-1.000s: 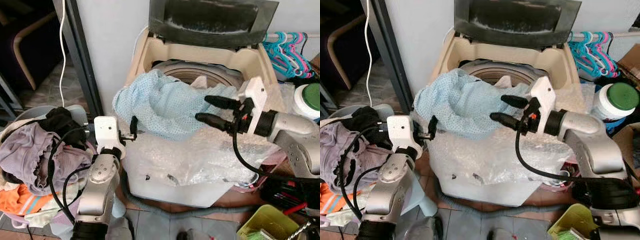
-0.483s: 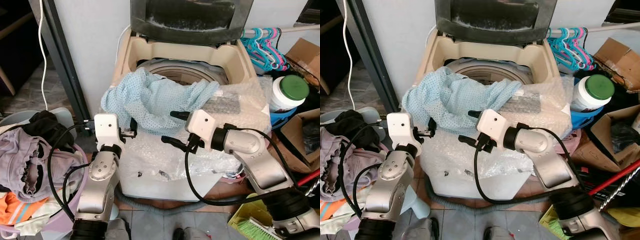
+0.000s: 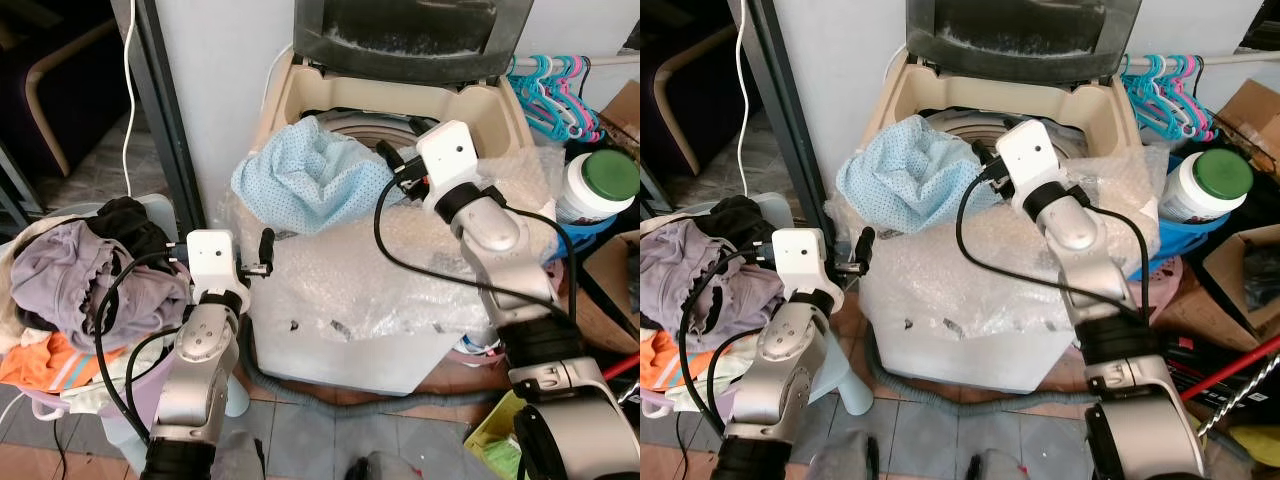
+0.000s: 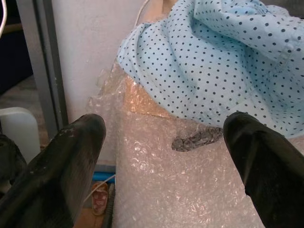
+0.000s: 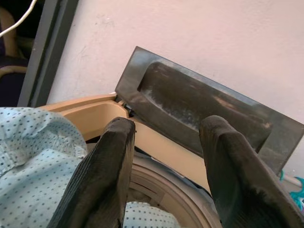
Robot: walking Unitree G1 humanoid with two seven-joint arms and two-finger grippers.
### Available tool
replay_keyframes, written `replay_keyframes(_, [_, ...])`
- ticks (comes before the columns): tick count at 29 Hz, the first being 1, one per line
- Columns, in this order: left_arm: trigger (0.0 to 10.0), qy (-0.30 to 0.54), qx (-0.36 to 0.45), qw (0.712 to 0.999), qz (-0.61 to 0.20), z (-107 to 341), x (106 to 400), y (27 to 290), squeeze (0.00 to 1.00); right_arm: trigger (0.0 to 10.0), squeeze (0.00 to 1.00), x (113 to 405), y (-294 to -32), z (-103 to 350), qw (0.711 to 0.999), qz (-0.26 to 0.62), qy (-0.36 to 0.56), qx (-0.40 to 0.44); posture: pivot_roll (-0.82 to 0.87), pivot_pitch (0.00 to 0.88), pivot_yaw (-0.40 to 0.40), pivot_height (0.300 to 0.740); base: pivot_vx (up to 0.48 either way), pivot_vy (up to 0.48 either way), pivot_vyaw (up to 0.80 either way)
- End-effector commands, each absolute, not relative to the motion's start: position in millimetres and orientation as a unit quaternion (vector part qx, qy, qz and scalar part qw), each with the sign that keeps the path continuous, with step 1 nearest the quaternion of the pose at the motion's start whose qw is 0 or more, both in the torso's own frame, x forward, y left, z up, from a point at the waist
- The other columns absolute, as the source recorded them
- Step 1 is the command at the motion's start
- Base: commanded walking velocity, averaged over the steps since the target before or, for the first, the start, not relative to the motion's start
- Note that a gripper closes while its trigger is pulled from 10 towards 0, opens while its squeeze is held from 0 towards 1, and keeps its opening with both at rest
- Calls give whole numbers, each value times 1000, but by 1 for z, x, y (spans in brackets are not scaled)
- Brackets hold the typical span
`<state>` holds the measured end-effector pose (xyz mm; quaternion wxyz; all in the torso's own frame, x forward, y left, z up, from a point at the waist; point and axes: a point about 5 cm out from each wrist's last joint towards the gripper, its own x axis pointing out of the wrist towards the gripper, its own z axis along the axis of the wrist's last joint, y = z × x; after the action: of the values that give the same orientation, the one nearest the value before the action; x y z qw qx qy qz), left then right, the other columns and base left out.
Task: Clothes washing
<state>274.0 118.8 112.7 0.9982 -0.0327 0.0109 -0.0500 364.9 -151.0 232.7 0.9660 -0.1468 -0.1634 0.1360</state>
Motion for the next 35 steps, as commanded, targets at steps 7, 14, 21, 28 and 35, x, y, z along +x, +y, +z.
replay_keyframes(7, [10000,-5,-21,998,-60,118,269,116,0,10000,0,382,-157,269,964,178,-184,-67,59,44,-62,740,0,0,0])
replay_keyframes(14, [10000,10,-29,998,-63,106,253,129,0,10000,0,354,-135,221,900,371,-126,-190,48,50,-61,740,0,0,0])
replay_keyframes(21, [10000,48,-66,997,-9,98,254,145,0,10000,1000,345,-134,186,885,348,-121,-285,57,64,-48,740,0,0,0])
replay_keyframes(28, [10000,49,-62,997,-25,100,253,140,0,10000,1000,349,-134,199,893,269,-190,-305,71,75,-39,740,0,0,0])
replay_keyframes(35, [10000,56,-59,996,-32,101,254,139,0,10000,0,366,-139,191,894,244,-144,-348,76,86,-30,740,0,0,0])
